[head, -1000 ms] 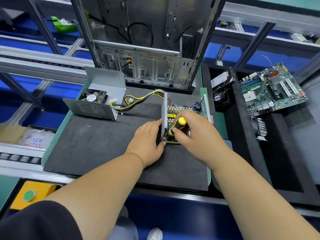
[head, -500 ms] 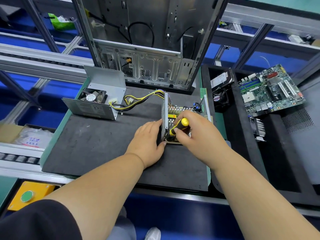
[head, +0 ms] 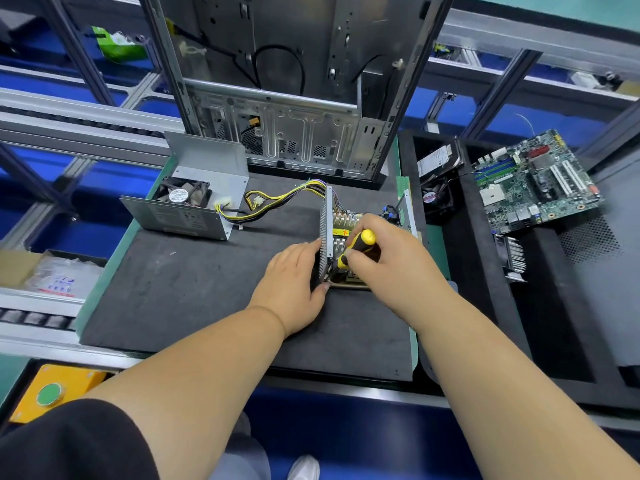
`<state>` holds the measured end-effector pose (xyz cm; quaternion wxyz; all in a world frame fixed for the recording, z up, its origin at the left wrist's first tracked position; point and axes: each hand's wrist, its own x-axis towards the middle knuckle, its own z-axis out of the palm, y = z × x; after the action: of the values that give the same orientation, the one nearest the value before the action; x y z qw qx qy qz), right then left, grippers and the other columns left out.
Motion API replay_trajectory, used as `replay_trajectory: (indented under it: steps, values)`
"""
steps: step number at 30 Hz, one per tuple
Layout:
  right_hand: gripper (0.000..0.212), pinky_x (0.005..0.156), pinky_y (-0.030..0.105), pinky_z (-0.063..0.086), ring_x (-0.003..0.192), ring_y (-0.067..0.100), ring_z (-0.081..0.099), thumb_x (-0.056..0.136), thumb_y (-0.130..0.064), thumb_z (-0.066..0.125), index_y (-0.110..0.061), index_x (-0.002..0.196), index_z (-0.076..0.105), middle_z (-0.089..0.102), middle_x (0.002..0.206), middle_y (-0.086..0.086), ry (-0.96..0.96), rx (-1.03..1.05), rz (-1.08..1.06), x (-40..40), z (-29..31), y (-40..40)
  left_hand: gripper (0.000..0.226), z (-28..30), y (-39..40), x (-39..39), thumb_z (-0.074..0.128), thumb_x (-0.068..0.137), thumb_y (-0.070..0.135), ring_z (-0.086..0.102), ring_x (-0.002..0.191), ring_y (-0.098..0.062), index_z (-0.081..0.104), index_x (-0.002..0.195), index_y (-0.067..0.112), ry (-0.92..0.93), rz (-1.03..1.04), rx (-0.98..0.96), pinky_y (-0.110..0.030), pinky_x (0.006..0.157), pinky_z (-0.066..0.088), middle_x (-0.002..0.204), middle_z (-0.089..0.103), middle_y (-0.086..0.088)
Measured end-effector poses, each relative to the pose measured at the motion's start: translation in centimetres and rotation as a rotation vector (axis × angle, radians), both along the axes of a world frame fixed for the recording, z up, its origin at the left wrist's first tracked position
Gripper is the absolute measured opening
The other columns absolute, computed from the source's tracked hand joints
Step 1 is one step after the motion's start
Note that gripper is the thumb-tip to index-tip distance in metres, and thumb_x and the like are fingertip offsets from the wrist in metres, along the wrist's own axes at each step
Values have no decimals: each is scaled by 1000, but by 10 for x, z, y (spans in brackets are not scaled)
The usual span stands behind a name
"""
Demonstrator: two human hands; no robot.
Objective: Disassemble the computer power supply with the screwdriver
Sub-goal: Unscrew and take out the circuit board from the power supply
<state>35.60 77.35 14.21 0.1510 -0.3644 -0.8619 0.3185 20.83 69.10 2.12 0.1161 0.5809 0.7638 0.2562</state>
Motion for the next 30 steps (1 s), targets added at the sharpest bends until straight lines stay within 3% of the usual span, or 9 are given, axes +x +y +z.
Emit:
replay_trajectory:
  steps: [4, 10, 14, 18, 23, 27, 30]
  values:
    - [35, 68, 40, 50, 74, 25, 59, 96, -51, 52, -18, 86, 50, 68, 77, 1, -42, -11, -22, -12, 5, 0, 71, 0, -1, 0, 62, 88, 33, 37, 134, -20, 30, 150, 18, 6, 0, 26, -32, 115, 22, 140, 48, 0]
    - [11, 53, 30, 39, 53, 8, 45, 94, -27, 57, -19, 87, 54, 61, 68, -3, -84, -130, 43, -17, 10, 7, 71, -1, -1, 0, 61, 89, 35, 37, 133, -18, 30, 150, 20, -2, -2, 30, -33, 115, 24, 140, 47, 2]
    - [5, 51, 23, 34, 55, 3, 47, 89, -19, 59, -21, 89, 55, 57, 69, -8, -133, -175, 106, -20, 16, 10, 71, 1, -1, 0, 61, 89, 35, 36, 134, -18, 30, 151, 18, -10, -4, 31, -32, 115, 23, 140, 47, 1]
    - [13, 53, 29, 36, 62, 14, 48, 81, -20, 61, -23, 88, 50, 55, 69, -5, -127, -100, 1, -17, 12, 8, 72, 0, -1, 0, 59, 90, 36, 34, 136, -18, 27, 152, 17, -1, 2, 18, -33, 117, 22, 143, 45, 1]
    - [12, 52, 28, 35, 57, 10, 42, 77, -22, 64, -23, 80, 52, 53, 65, -5, -93, -28, 0, -16, 11, 4, 72, 1, 0, -1, 59, 90, 35, 35, 135, -18, 28, 152, 17, 6, -2, 21, -32, 116, 21, 143, 45, 0]
    - [10, 59, 27, 40, 75, 12, 50, 75, -20, 66, -24, 80, 58, 57, 81, -7, -121, 112, 24, -19, 17, 5, 72, 0, 0, 0, 59, 90, 35, 35, 136, -19, 28, 152, 17, 9, -6, 3, -34, 117, 22, 143, 45, 0]
    - [9, 56, 25, 35, 77, 17, 51, 78, -28, 62, -26, 82, 54, 58, 84, -6, -206, 163, 31, -21, 15, 5, 71, -1, 0, 0, 58, 89, 35, 35, 136, -19, 28, 151, 17, 11, -6, 1, -35, 117, 23, 142, 46, 0]
